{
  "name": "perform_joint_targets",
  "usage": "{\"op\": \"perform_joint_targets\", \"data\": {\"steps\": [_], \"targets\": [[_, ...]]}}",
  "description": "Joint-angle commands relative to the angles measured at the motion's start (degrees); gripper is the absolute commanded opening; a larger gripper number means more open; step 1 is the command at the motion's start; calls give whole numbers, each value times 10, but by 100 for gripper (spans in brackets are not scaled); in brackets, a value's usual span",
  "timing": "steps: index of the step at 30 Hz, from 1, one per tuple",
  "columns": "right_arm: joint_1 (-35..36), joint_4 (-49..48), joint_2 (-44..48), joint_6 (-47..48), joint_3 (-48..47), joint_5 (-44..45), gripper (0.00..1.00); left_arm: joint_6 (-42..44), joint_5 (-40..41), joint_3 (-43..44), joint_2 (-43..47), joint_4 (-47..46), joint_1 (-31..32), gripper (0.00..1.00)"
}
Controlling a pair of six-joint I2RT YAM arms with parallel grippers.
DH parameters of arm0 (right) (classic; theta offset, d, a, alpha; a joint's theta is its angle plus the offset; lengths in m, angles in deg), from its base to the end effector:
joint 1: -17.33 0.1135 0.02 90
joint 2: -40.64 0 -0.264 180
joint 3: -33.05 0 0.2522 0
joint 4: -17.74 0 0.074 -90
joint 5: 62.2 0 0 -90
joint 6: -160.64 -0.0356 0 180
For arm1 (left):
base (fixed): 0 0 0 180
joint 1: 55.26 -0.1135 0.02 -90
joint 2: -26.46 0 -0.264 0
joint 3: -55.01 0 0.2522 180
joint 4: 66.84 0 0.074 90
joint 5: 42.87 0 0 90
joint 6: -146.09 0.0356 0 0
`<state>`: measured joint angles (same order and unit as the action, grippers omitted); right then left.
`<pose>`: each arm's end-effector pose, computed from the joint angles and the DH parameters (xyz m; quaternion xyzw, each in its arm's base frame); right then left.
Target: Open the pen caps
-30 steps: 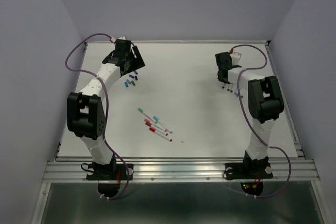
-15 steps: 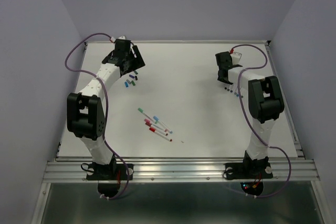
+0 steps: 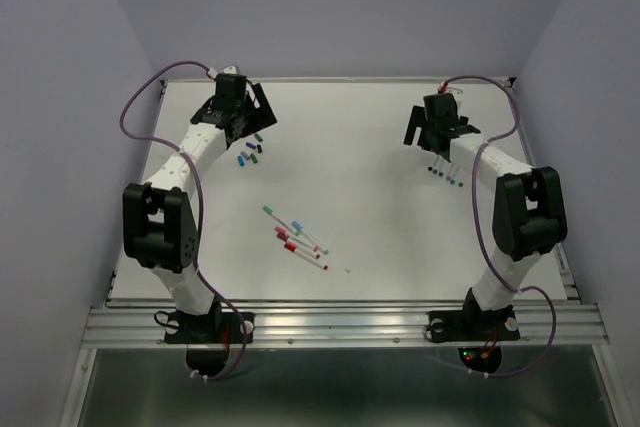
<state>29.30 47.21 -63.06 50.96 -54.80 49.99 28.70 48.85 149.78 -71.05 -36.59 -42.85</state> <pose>0.3944 0.0699 0.2251 0.1340 0.9007 -0.0695 0.4074 0.3893 -0.0846 0.3035 -0.1216 0.8702 -0.1500 0.4532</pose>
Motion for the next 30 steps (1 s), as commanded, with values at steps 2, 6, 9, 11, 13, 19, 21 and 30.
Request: {"op": "perform_joint_targets", "data": {"steps": [2, 6, 9, 11, 13, 19, 21, 30], "targets": [[23, -82, 84, 54, 76, -146, 100, 10, -5, -18, 41, -15, 3, 96], [103, -86, 126, 95, 113, -192, 100, 9, -3, -32, 55, -16, 3, 98], [184, -77, 136, 108, 125, -215, 100, 8, 2, -46, 66, -16, 3, 98], [239, -81, 133, 108, 129, -264, 100, 5, 3, -60, 75, -18, 3, 98], [277, -81, 117, 112, 126, -269, 100, 2, 4, -78, 86, -20, 3, 98], [361, -76, 66, 116, 91, -277, 100, -13, 4, -133, 115, -28, 3, 98], [376, -66, 46, 128, 80, -255, 100, -17, 9, -154, 126, -28, 3, 98], [416, -32, 0, 157, 43, -182, 100, -24, 5, -181, 138, -36, 3, 99]]}}
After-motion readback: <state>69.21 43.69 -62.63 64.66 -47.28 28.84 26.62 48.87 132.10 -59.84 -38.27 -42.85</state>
